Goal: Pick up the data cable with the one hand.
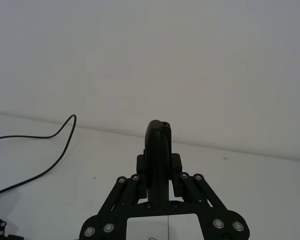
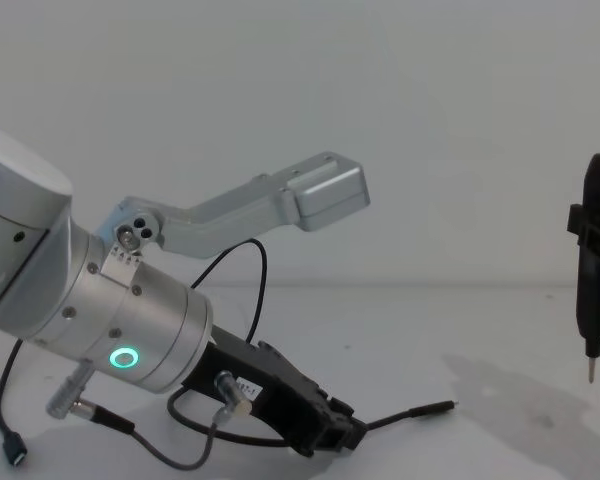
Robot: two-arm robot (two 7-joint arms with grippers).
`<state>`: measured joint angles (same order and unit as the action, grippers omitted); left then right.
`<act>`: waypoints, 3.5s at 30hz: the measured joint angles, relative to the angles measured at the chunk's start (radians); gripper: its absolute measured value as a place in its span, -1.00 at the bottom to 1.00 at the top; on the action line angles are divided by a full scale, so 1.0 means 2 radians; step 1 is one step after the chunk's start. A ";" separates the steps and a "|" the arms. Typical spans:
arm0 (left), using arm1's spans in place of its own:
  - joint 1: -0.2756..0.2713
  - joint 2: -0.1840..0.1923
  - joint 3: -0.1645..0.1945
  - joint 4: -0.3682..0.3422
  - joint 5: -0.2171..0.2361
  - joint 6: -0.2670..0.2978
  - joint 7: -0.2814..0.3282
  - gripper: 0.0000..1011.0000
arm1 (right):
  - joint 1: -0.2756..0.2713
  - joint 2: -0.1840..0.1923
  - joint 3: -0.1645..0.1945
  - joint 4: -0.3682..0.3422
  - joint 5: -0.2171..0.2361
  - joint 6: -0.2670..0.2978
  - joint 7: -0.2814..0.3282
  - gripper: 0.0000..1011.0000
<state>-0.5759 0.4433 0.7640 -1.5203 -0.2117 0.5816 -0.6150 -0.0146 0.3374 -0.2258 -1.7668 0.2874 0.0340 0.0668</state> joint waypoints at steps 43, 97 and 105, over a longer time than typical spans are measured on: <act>0.022 0.002 -0.033 -0.030 0.005 -0.095 0.022 -0.92 | 0.008 0.004 0.009 -0.047 0.010 -0.001 0.026 -0.47; 0.034 0.011 -0.069 -0.066 -0.005 -0.166 0.022 -0.92 | 0.067 -0.024 -0.002 -0.070 0.002 0.017 0.066 -0.47; 0.034 0.011 -0.069 -0.066 -0.005 -0.167 0.022 -0.92 | 0.072 -0.027 -0.004 -0.064 0.000 0.021 0.072 -0.47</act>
<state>-0.5072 0.4654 0.6261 -1.6529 -0.2227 0.2482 -0.5707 0.1304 0.2825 -0.2341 -1.8958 0.2877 0.0757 0.2100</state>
